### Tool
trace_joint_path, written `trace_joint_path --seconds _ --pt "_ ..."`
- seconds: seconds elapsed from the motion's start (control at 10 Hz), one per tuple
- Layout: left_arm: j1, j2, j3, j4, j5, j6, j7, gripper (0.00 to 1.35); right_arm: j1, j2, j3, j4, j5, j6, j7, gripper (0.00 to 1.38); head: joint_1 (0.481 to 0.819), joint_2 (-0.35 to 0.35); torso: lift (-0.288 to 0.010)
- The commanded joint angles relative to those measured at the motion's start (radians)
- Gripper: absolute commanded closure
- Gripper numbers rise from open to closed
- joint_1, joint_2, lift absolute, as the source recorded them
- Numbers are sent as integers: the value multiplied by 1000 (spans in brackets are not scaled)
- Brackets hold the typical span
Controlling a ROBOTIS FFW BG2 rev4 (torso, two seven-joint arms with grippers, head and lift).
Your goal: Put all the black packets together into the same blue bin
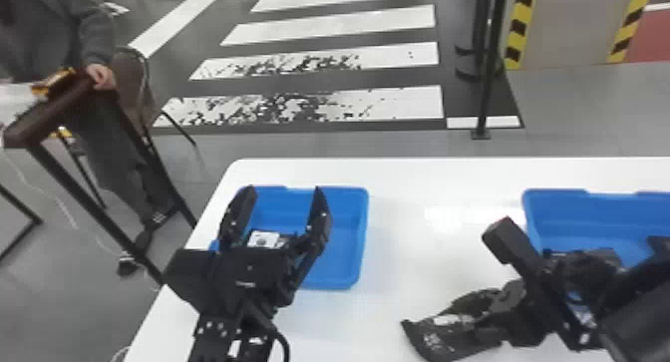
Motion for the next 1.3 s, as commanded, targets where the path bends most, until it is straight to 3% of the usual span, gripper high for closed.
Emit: trace_joint_path --seconds 0.0,0.5,0.7,1.2 --pt "2 0 3 3 0 -2 0 190 2 0 1 -12 14 17 -5 1078 695 237 -110" --pt "4 0 7 10 -2 -14 0 191 17 -1 -11 -41 16 27 -29 1104 695 230 -110" --pt "7 0 5 10 -4 -24 0 191 69 -3 -65 -129 22 5 -57 1104 695 233 -110" --pt "9 -2 13 10 -6 -49 0 191 201 7 -374 -426 62 -39 -120 1104 695 177 -110"
